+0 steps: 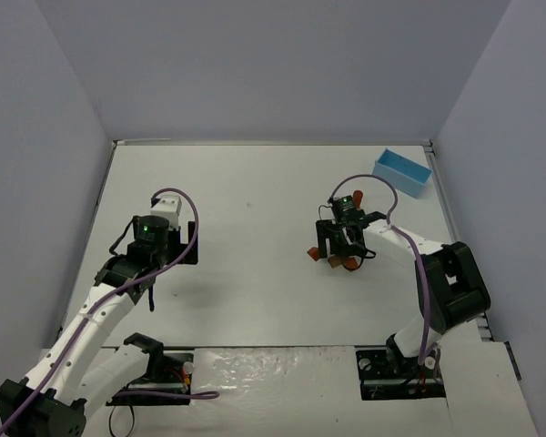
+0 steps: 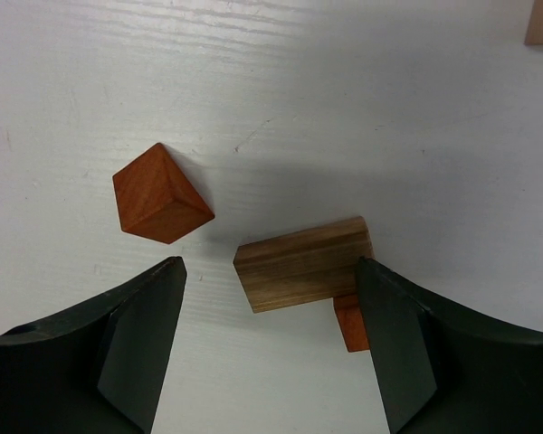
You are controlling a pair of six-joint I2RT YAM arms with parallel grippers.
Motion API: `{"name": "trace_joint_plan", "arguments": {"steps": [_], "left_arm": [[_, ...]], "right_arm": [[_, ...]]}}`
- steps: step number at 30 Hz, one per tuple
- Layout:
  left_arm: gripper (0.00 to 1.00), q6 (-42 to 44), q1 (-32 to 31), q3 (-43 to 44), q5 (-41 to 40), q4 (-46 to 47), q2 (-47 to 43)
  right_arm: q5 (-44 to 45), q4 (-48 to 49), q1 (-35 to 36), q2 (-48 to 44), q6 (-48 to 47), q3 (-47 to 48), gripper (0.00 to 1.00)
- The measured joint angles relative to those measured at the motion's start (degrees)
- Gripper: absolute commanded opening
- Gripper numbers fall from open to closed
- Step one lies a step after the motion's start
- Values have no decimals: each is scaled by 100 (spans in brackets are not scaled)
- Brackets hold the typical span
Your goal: Build the wood block tower
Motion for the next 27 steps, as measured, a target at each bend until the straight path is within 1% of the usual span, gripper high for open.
{"name": "trace_joint_plan", "arguments": {"steps": [2,8,14,22,27], "left_arm": [[97,0,0,0,0,-2,0],[97,0,0,0,0,-3,2],[97,0,0,2,0,-4,11],[97,0,0,7,10,-10,15],[97,0,0,31,13,-27,15]], "right_arm": [[87,-2,0,0,34,-1,68],[432,0,0,-84,270,-95,63],[789,-24,0,-374,850,-312,65],[938,6,2,-233,1697,-368,64],[980,59,23,27,1958,-346,58]]}}
